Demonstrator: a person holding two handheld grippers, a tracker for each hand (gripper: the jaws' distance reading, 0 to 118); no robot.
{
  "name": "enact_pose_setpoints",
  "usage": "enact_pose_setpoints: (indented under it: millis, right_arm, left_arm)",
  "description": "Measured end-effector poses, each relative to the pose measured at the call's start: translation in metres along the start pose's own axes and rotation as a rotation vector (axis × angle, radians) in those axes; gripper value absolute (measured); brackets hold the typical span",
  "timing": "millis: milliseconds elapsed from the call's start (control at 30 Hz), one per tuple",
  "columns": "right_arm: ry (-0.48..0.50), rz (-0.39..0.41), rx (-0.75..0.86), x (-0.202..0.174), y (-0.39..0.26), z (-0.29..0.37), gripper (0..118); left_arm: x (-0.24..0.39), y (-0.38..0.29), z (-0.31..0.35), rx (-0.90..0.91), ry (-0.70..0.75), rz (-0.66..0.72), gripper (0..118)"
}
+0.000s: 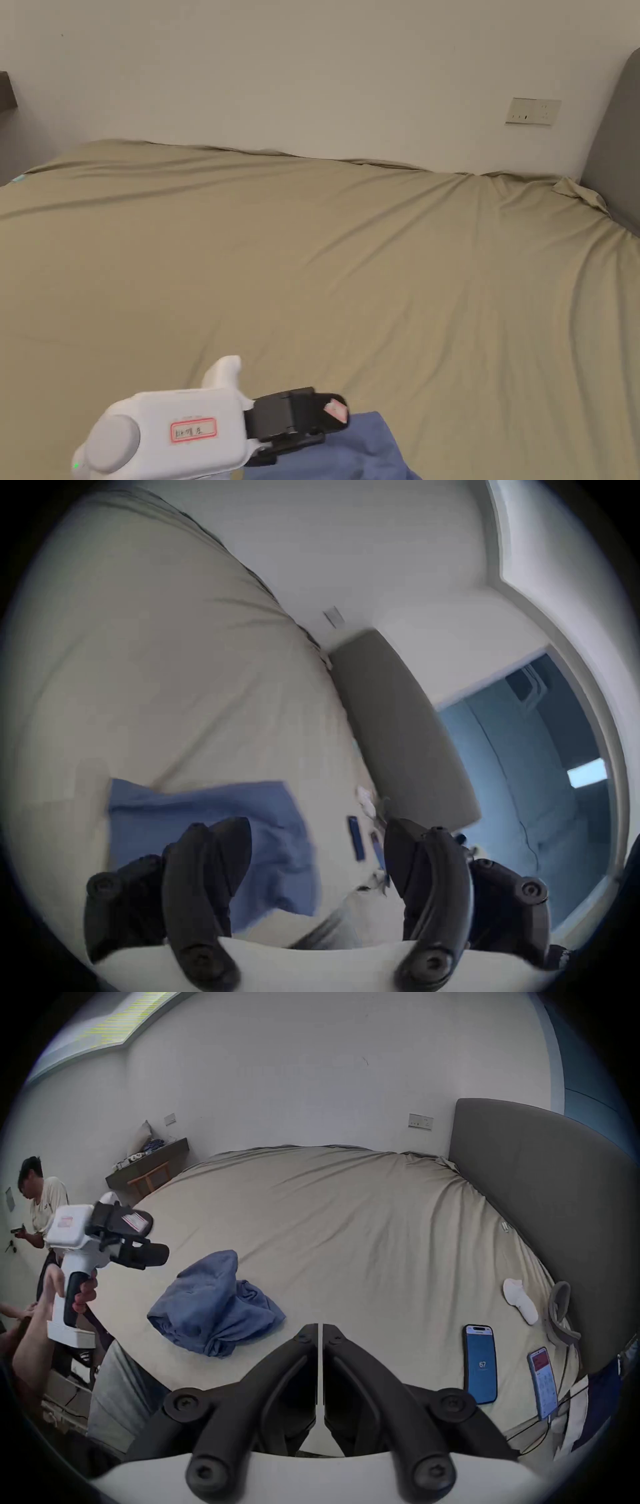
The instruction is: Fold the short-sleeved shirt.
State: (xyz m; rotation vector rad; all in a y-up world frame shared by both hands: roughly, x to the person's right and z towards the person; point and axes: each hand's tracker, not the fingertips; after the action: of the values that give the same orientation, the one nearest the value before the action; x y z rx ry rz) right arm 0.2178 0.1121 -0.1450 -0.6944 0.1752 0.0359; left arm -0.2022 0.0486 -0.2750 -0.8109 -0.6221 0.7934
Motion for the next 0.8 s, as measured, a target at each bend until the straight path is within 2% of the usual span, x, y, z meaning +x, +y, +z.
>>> enact_pose_setpoints:
  millis: [33,67,100,133,300,367,400,500,600,667,700,767,800]
  right_arm:
    - [0.005,0.005,0.002,-0.001,0.000,0.000,5]
    - [0.009,0.008,0.004,-0.002,0.000,0.001,4]
    - [0.012,0.009,0.008,-0.003,0.000,0.001,4]
    - [0.014,0.010,0.013,-0.003,0.000,0.001,4]
    - [0.009,-0.003,0.020,-0.003,0.002,0.004,4]
    - [0.005,0.001,0.020,-0.003,0.002,0.006,4]
    - [0.005,0.003,0.019,-0.004,0.002,0.006,4]
    - [0.001,0.004,0.018,-0.004,0.003,0.006,4]
    - [0.038,-0.008,0.020,-0.005,0.005,0.000,4]
    - [0.138,-0.055,0.035,-0.005,0.008,-0.012,4]
    - [0.220,-0.091,0.044,-0.005,0.009,-0.020,4]
    - [0.396,-0.169,0.033,-0.007,0.013,-0.044,4]
    - [0.467,-0.184,0.019,-0.012,0.016,-0.058,4]
  left_arm:
    - [-0.007,-0.006,-0.006,-0.017,0.037,0.013,83]
    - [-0.012,-0.012,-0.014,-0.038,0.018,0.010,64]
    - [-0.015,-0.020,-0.023,-0.054,0.010,0.022,25]
    - [-0.014,-0.030,-0.039,-0.077,-0.005,0.025,15]
    - [-0.005,-0.079,-0.109,-0.270,0.011,-0.056,14]
    - [-0.011,-0.097,-0.131,-0.319,0.056,-0.049,9]
    - [-0.015,-0.103,-0.137,-0.323,0.073,-0.043,3]
    - [-0.019,-0.104,-0.130,-0.234,0.044,0.037,2]
    - [0.000,-0.093,-0.108,-0.252,0.082,0.014,2]
    - [0.020,-0.087,-0.070,-0.184,0.066,-0.114,2]
    - [0.026,-0.084,-0.048,-0.145,0.015,-0.144,2]
    - [0.023,-0.077,-0.003,-0.061,-0.071,-0.129,2]
    - [0.018,-0.073,0.014,-0.031,-0.075,-0.111,2]
